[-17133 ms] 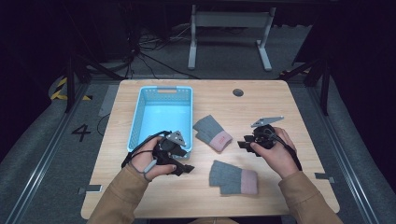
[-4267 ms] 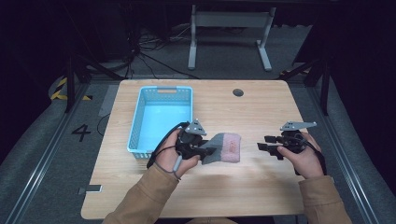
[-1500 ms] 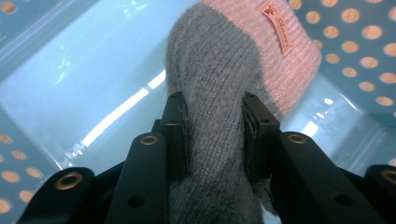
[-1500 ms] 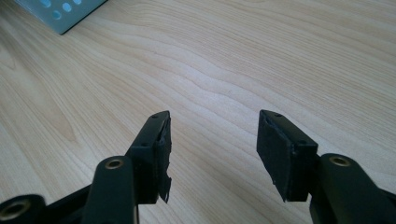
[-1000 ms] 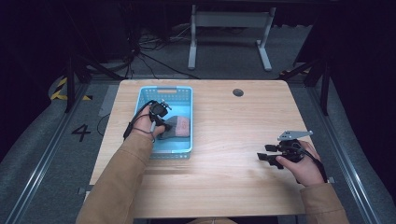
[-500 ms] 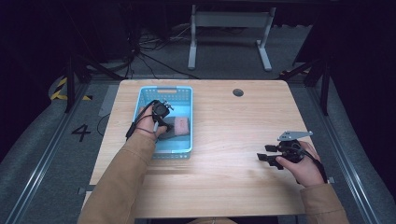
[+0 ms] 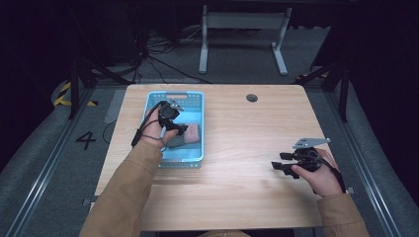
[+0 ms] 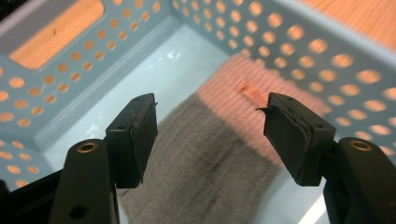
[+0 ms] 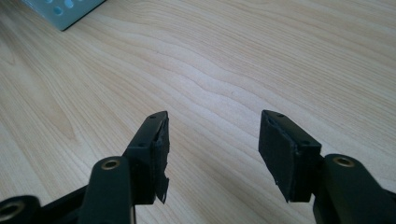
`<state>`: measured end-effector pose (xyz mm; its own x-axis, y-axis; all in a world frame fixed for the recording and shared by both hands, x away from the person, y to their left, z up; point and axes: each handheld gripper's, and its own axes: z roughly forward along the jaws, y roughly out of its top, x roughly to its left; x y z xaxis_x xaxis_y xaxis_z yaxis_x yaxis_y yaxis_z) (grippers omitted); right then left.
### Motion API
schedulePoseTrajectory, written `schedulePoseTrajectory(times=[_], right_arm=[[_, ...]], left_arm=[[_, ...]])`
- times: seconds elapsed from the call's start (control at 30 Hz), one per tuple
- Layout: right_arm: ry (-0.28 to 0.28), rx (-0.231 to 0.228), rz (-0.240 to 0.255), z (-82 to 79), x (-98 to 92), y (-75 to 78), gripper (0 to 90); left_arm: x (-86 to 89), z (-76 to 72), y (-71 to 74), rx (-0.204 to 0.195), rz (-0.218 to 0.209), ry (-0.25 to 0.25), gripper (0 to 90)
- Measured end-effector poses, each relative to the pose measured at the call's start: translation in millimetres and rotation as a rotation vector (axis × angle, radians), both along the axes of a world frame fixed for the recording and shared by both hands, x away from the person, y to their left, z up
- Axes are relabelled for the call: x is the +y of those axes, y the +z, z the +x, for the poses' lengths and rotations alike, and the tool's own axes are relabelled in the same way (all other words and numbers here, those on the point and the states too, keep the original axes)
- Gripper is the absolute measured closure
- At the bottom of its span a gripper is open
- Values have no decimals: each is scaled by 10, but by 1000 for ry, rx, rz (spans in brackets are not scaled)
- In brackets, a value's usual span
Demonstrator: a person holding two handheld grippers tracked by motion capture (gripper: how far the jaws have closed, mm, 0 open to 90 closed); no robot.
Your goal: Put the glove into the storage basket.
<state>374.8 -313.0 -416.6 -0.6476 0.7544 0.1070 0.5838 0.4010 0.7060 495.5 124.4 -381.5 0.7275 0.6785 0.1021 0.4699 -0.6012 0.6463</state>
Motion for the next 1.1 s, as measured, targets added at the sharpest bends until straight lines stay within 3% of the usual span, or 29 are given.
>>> schedulePoseTrajectory(times=[0.17,0.63,0.87,1.1], right_arm=[[7,-4,2,17,14,14,437],[32,-8,1,98,77,19,432],[37,-6,0,106,93,14,428],[36,-3,-3,99,73,6,426]], left_arm=[[-41,-153,175,-2,-53,-24,335],[-153,-698,463,-4,-105,-132,328],[-153,-974,465,20,-137,-189,317],[-103,-1136,456,15,-177,-206,306]])
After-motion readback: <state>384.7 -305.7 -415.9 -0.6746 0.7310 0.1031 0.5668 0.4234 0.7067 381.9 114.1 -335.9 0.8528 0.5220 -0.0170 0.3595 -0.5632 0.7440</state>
